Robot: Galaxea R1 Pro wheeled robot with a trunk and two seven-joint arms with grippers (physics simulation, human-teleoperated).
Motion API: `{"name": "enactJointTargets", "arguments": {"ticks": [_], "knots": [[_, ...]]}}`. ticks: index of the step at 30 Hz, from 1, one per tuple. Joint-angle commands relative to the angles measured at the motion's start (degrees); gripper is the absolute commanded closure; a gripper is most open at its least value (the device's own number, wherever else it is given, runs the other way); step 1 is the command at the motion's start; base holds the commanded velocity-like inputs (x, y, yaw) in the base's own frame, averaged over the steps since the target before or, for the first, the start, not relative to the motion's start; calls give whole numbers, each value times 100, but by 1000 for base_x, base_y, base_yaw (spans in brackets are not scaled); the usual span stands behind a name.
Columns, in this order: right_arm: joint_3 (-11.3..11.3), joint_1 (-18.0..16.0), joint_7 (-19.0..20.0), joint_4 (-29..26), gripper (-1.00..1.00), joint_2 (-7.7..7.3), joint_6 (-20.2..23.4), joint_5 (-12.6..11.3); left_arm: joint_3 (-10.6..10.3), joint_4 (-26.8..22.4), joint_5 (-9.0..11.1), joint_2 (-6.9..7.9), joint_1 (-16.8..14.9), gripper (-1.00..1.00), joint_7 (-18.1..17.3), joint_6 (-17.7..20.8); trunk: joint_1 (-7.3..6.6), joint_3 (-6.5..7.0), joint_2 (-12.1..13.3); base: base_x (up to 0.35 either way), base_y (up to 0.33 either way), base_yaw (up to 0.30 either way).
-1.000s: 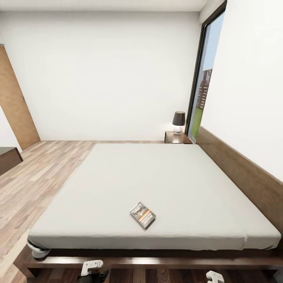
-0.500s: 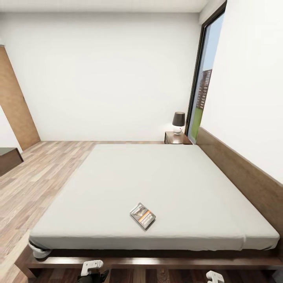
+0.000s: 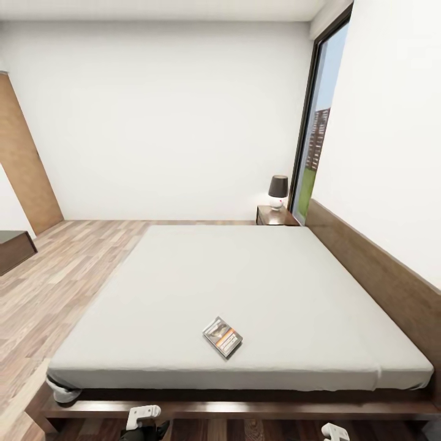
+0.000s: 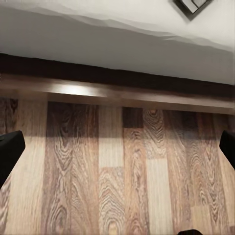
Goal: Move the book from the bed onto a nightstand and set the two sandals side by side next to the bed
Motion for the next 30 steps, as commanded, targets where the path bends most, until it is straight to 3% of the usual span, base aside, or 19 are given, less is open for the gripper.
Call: {"name": "enactJointTargets", "arguments": {"ticks": [1, 30], "knots": [[-13, -5, 21, 6, -100, -1, -1, -7, 42, 6, -41, -1, -6, -100, -25, -21, -21, 9, 34, 0, 0, 0], [-13, -5, 21, 6, -100, -1, -2, -6, 42, 6, -44, 0, -6, -100, -25, -22, -658, 530, 1197, 0, 0, 0]]}}
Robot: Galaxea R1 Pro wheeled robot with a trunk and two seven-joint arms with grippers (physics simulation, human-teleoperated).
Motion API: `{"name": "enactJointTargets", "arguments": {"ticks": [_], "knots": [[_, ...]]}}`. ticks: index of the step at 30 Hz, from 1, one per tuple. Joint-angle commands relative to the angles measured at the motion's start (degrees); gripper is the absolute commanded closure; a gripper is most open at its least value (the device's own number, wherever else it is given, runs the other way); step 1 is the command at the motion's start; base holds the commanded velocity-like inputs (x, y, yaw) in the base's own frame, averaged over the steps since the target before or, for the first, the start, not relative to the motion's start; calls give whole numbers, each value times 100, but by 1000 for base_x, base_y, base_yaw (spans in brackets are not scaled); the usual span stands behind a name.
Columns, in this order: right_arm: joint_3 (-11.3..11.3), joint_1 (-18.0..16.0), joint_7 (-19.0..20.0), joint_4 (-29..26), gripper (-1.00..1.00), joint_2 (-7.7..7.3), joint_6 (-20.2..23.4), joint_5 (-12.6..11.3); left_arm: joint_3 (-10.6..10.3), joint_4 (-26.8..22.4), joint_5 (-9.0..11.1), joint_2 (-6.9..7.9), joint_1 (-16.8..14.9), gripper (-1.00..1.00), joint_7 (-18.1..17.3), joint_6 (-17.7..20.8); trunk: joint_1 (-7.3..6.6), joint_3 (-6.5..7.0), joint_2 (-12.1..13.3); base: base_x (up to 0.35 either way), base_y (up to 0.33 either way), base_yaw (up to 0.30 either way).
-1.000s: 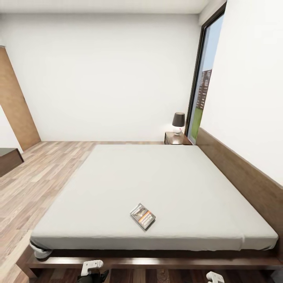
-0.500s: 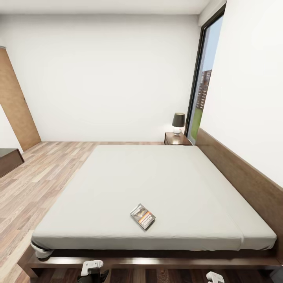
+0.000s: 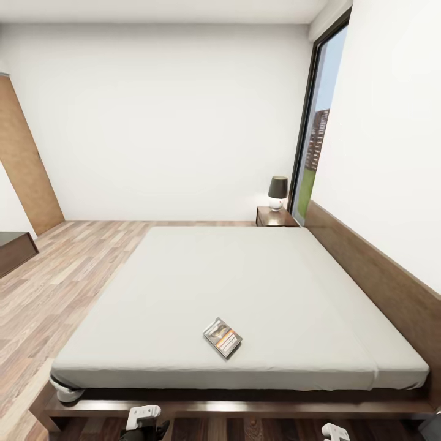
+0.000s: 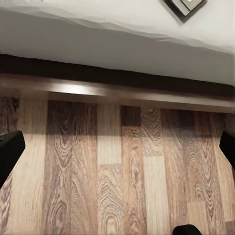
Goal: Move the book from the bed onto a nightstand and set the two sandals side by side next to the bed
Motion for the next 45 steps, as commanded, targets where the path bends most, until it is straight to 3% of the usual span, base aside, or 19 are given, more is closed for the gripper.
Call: {"name": "enactJointTargets", "arguments": {"ticks": [1, 6, 45], "knots": [[-13, -6, 21, 6, -100, -1, -1, -7, 42, 6, -39, -1, -6, -100, -25, -21, -19, 6, 30, 0, 0, 0], [-13, -6, 21, 6, -100, -1, 1, -7, 42, 6, -40, 1, -6, -100, -25, -21, -129, 96, 231, 0, 0, 0], [-13, -6, 29, 6, -100, -1, 7, -13, 57, 0, -39, 8, -6, -100, -25, -21, -129, 74, 231, 0, 0, 0]]}}
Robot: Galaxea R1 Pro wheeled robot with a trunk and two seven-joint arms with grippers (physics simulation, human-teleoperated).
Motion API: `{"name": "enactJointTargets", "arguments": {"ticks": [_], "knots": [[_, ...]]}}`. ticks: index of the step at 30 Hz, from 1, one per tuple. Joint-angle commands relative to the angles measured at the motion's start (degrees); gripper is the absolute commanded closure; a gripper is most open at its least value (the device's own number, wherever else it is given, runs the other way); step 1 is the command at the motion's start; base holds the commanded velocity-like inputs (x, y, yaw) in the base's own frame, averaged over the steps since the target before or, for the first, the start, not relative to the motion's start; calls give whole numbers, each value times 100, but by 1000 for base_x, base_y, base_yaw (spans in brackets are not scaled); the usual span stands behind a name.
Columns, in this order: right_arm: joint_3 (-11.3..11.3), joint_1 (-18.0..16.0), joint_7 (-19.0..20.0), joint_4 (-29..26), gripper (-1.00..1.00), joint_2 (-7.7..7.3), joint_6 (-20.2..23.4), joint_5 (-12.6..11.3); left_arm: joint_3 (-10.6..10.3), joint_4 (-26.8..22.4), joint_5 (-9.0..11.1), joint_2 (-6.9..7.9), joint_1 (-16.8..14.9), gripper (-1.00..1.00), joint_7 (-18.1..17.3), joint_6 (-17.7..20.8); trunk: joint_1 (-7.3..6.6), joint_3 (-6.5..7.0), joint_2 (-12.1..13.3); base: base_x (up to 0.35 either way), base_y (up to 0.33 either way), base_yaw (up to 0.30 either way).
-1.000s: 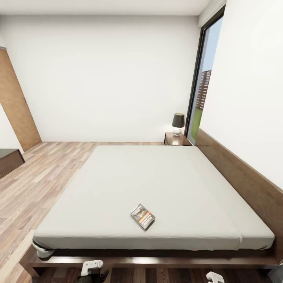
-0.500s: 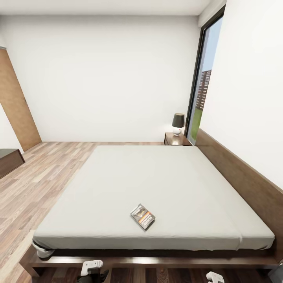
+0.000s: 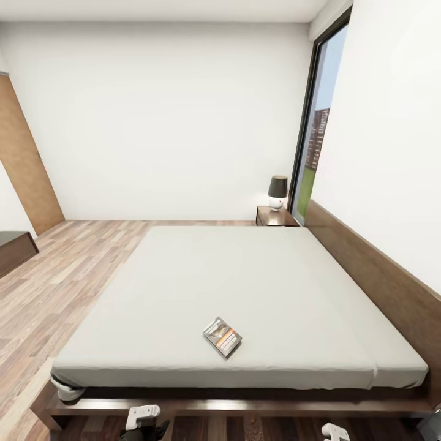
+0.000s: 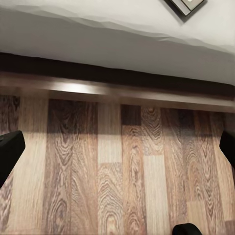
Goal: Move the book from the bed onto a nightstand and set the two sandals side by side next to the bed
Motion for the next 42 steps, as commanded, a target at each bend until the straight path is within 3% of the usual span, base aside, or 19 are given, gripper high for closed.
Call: {"name": "enactJointTargets", "arguments": {"ticks": [1, 42], "knots": [[-14, -6, 21, 6, -100, -1, 0, -7, 42, 8, -43, -1, -6, -100, -25, -21, 3, -21, -13, 0, 0, 0], [-14, -6, 14, 6, -100, -1, 1, -4, 44, 4, -42, -1, -6, -100, -24, -21, 3, -384, -13, 10, 0, 0]]}}
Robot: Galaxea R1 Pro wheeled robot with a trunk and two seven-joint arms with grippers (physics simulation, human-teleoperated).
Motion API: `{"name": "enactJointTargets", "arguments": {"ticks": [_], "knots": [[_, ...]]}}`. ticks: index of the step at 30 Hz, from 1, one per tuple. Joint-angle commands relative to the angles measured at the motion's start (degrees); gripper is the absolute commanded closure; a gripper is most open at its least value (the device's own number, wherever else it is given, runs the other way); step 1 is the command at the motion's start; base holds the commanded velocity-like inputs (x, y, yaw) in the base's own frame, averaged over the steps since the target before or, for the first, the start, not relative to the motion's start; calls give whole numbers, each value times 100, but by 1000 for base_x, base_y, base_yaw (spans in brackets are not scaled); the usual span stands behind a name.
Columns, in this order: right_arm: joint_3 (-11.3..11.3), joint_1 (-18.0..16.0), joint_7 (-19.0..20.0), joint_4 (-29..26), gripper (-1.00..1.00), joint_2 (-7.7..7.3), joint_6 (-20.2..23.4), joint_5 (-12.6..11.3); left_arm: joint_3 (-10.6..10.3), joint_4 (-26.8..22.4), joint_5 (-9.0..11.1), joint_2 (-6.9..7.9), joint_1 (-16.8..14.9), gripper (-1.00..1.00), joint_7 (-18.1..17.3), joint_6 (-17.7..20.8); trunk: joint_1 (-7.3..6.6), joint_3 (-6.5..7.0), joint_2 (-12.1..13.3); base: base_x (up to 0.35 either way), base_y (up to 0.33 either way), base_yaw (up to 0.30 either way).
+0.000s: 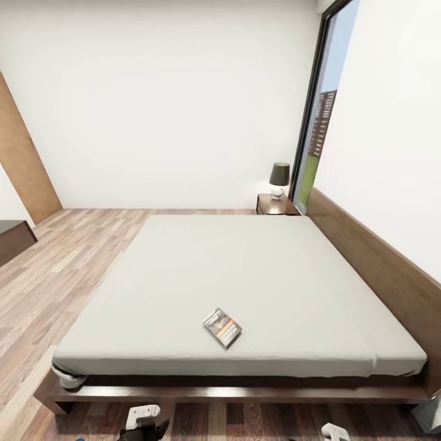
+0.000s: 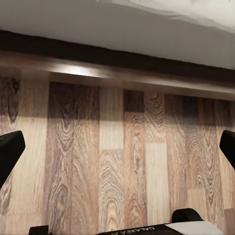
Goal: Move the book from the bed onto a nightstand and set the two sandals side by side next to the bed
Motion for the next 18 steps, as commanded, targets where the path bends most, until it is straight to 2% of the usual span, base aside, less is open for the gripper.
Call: {"name": "enactJointTargets", "arguments": {"ticks": [1, 12, 18], "knots": [[-14, -6, 21, 6, -100, -1, 0, -8, 42, 6, -42, -1, -6, -100, -25, -22, 5, -21, -12, 222, 0, 0], [-14, -6, 22, 4, -100, -1, -2, -10, 42, 6, -44, -1, -6, -100, -25, -22, 5, -120, -12, 289, 0, 0], [-14, -6, 22, 6, -100, -1, -1, -7, 48, -31, -40, 5, -8, -100, -101, -4, 5, -173, -12, 118, 0, 0]]}}
